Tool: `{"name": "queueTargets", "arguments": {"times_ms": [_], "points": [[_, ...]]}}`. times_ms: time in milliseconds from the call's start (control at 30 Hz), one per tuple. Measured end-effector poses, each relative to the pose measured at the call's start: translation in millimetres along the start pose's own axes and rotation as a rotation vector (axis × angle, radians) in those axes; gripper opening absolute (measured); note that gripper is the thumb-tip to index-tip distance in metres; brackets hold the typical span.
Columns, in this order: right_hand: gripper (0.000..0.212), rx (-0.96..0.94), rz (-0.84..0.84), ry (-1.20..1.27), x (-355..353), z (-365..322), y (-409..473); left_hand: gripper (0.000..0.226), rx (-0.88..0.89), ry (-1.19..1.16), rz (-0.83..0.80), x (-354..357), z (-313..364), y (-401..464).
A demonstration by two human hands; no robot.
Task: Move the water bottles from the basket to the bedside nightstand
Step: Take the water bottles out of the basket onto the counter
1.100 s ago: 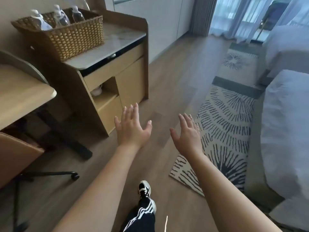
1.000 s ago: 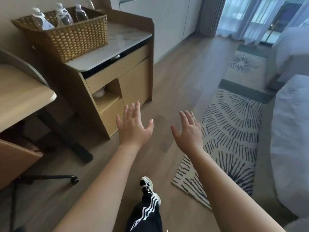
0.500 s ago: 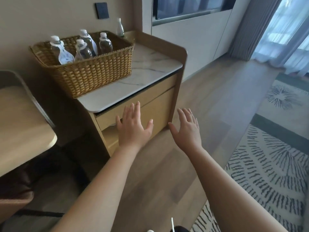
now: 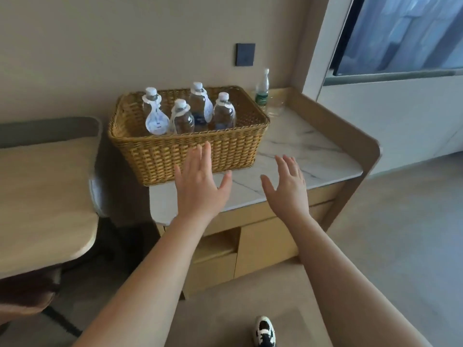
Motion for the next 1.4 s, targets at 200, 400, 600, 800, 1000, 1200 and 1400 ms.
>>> {"name": "queueTargets", "arguments": {"times_ms": [200,400,600,800,1000,1200,1400], "points": [[0.061,-0.228,-0.052,0.107,5,6,127,0.074,-0.199,0.068,0.150,15,18,85],[0.060,-0.330,-0.103,0.222,24,2,200,0.069,-0.317,0.057,0.277,7,7,130],[0.058,-0.433,-0.194,0.237,57,-16,248,0.060,-0.363,-0.081,0.250,3,-24,173],[0.055,-0.537,-0.185,0.115,70,-34,301,0.057,-0.323,0.084,0.112,0,-44,223],[0.052,-0.595,-0.361,0.020,92,-45,331,0.034,-0.308,0.132,-0.042,13,-66,246],[0.043,-0.585,-0.405,0.036,104,-49,338,0.020,-0.236,0.153,-0.074,16,-77,255],[0.033,-0.531,-0.400,0.000,105,-53,335,0.023,-0.211,0.102,-0.111,14,-80,257]]}}
Point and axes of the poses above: each hand's wrist, its own y-axis towards the middle knuckle, its own x-axis out of the palm, z = x × y, the point moved 4 cm from there along y, towards the middle knuckle, and after that the axes turned 5 degrees about -x, right-handed, at the moved point
